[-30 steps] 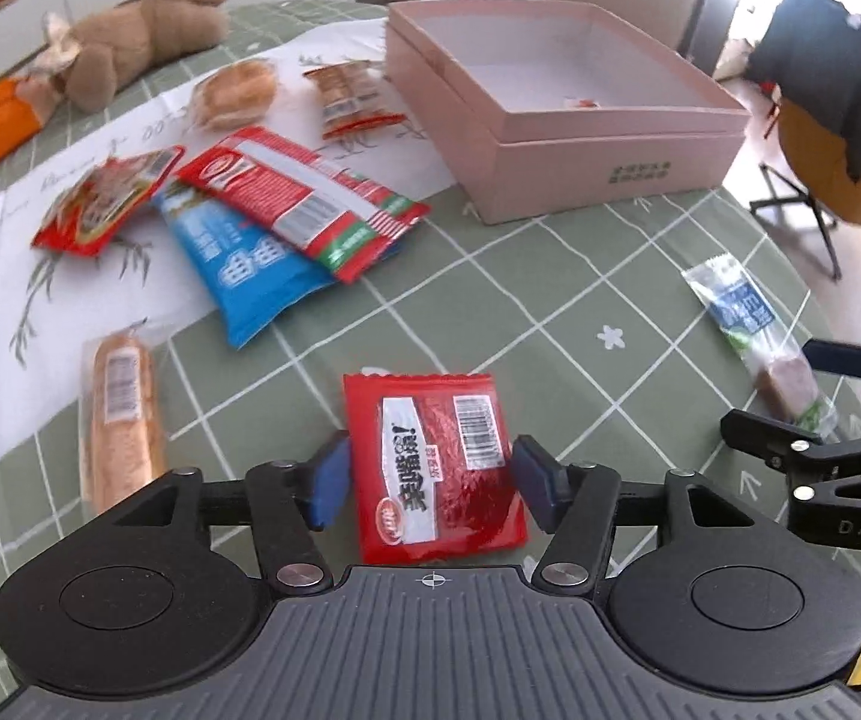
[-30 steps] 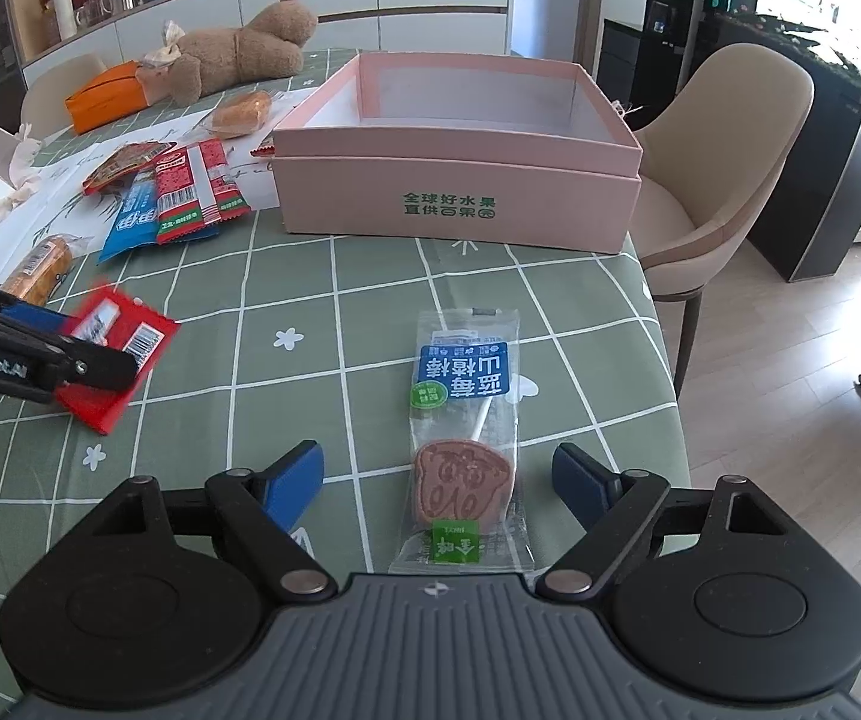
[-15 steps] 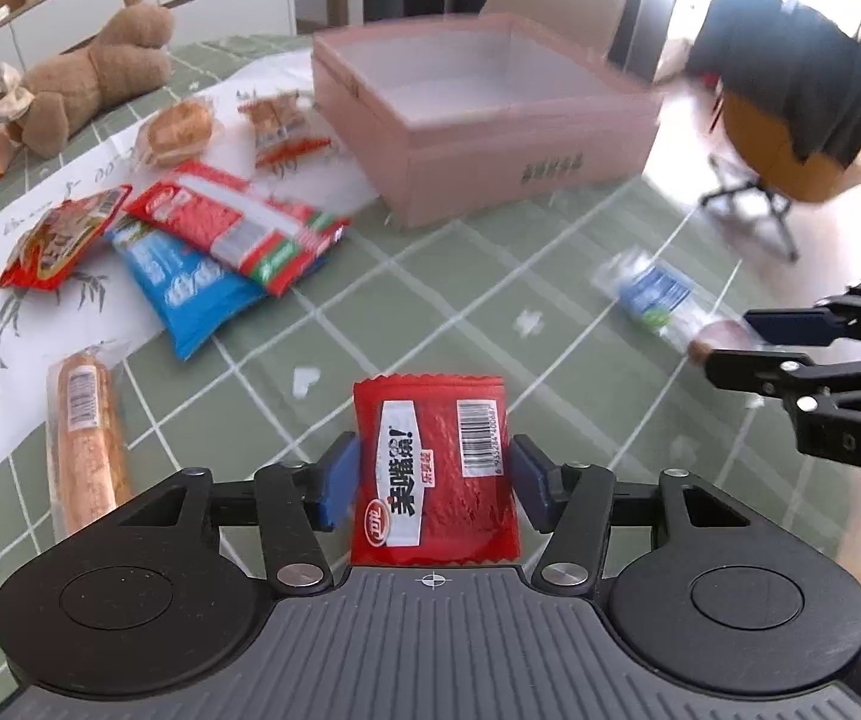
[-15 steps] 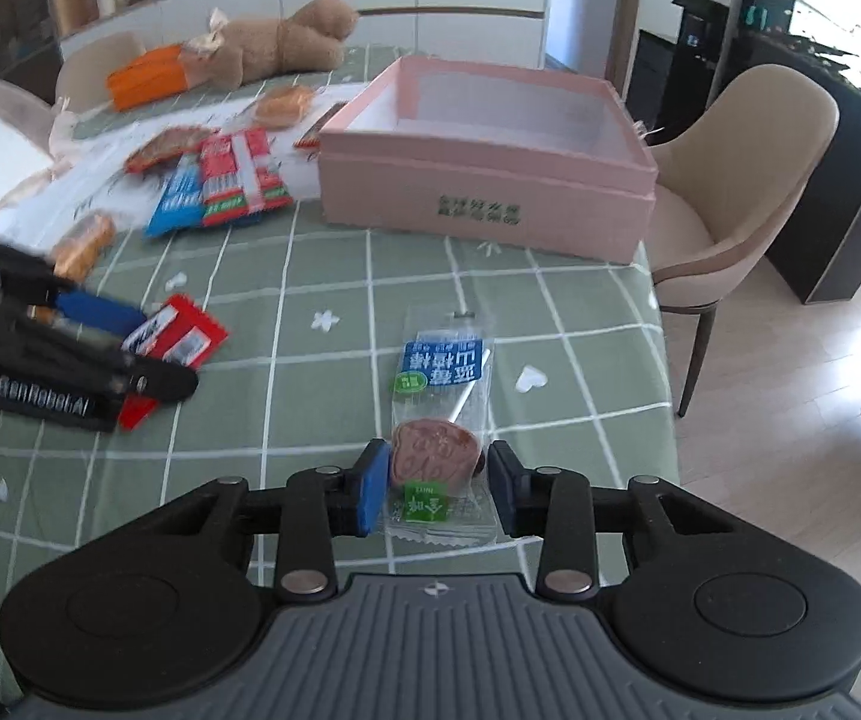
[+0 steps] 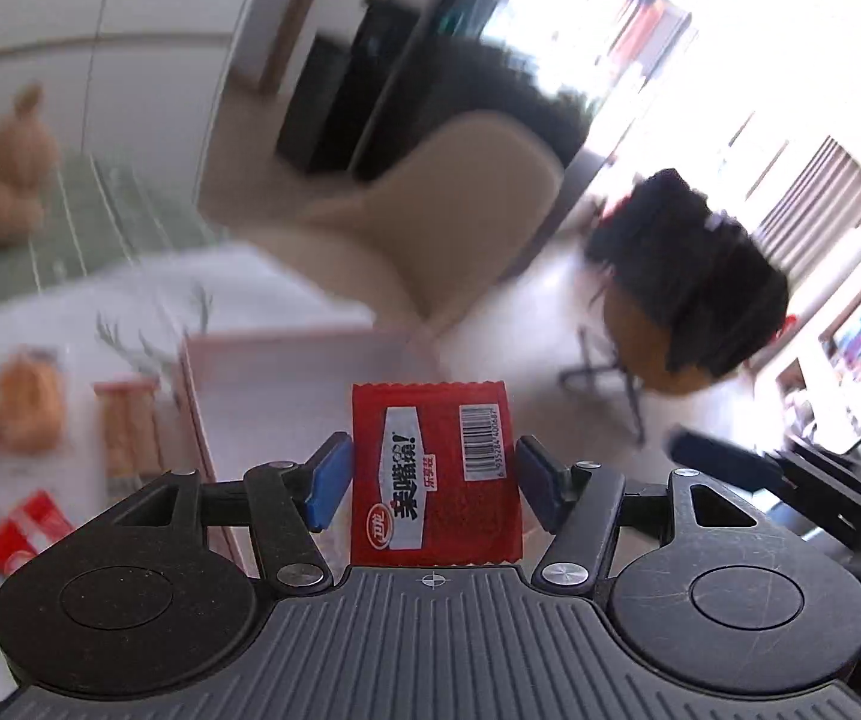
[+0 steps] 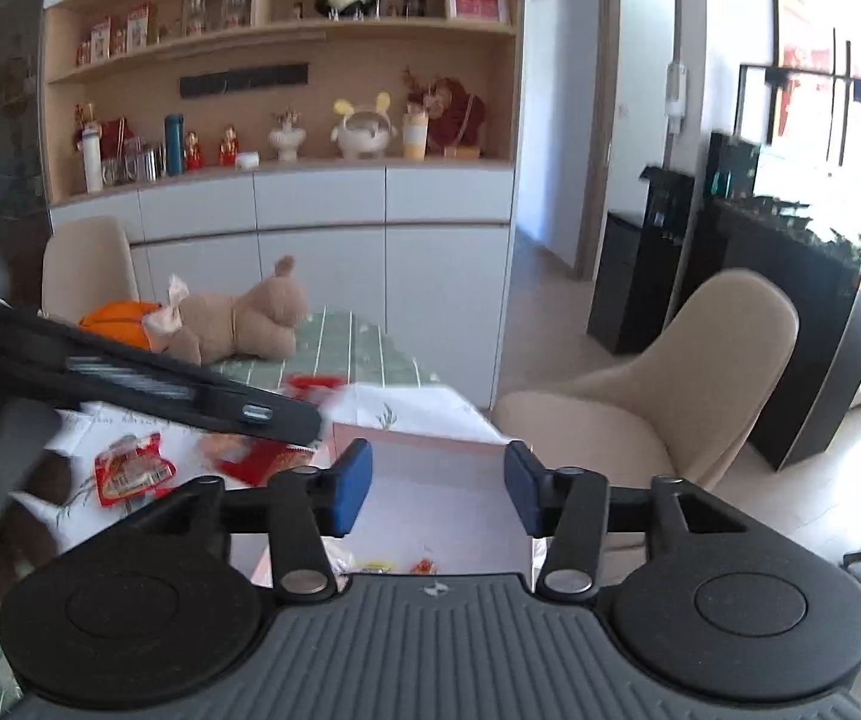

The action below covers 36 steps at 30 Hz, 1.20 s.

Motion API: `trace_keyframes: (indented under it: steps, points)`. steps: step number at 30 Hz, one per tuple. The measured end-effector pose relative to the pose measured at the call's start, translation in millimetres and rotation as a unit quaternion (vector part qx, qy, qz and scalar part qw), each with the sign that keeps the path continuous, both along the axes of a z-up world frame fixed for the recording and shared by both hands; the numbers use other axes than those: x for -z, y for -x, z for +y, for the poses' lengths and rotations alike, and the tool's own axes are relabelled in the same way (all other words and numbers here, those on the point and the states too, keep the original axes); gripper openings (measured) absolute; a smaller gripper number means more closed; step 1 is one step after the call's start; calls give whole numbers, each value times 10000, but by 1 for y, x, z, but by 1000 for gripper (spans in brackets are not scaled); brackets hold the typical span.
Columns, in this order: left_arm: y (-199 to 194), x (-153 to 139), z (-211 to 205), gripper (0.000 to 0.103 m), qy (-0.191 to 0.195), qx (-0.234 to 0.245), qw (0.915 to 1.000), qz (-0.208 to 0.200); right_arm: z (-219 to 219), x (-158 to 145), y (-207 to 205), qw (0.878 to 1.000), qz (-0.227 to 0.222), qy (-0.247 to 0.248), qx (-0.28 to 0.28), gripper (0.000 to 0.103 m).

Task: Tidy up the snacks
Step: 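Carry the red packet and lollipop packet into the pink box and release both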

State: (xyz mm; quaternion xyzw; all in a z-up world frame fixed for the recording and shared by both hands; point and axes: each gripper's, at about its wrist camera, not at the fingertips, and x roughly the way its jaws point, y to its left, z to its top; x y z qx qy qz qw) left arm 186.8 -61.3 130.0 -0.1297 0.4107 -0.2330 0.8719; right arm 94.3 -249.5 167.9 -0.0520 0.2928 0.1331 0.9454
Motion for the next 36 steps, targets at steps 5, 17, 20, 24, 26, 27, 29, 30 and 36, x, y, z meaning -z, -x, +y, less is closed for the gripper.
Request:
trace_keyframes:
  steps: [5, 17, 20, 24, 26, 27, 29, 30, 36]
  points:
    - [9, 42, -17, 65, -1252, 130, 9915, -337, -8, 65, 17, 9935, 1114, -80, 236, 53]
    - [-30, 47, 15, 62, -316, -637, 9975, -34, 33, 162, 88, 9666, 2556, -203, -52, 61]
    - [-13, 48, 33, 62, 189, -988, 9949, 60, 43, 163, 104, 9717, 2352, 130, -187, 57]
    - [27, 49, 49, 62, 144, -1159, 9931, -121, 51, 158, 115, 9755, 2101, 453, -464, 36]
    - [50, 49, 60, 62, -67, -1348, 9906, -206, 49, 151, 113, 9764, 2072, 285, -530, 36]
    - [60, 52, 67, 62, -149, -1433, 9894, -172, 46, 146, 110, 9777, 2025, 186, -524, 35]
    - [75, 61, 79, 62, -321, -1464, 9887, 13, 40, 129, 99, 9803, 1905, -135, -499, 36]
    - [84, 65, 83, 62, -429, -1435, 9886, 129, 37, 120, 94, 9816, 1824, -289, -494, 36]
    - [127, 91, 97, 62, -749, -1263, 9871, 631, 24, 30, 36, 9961, 664, -289, -501, 36]
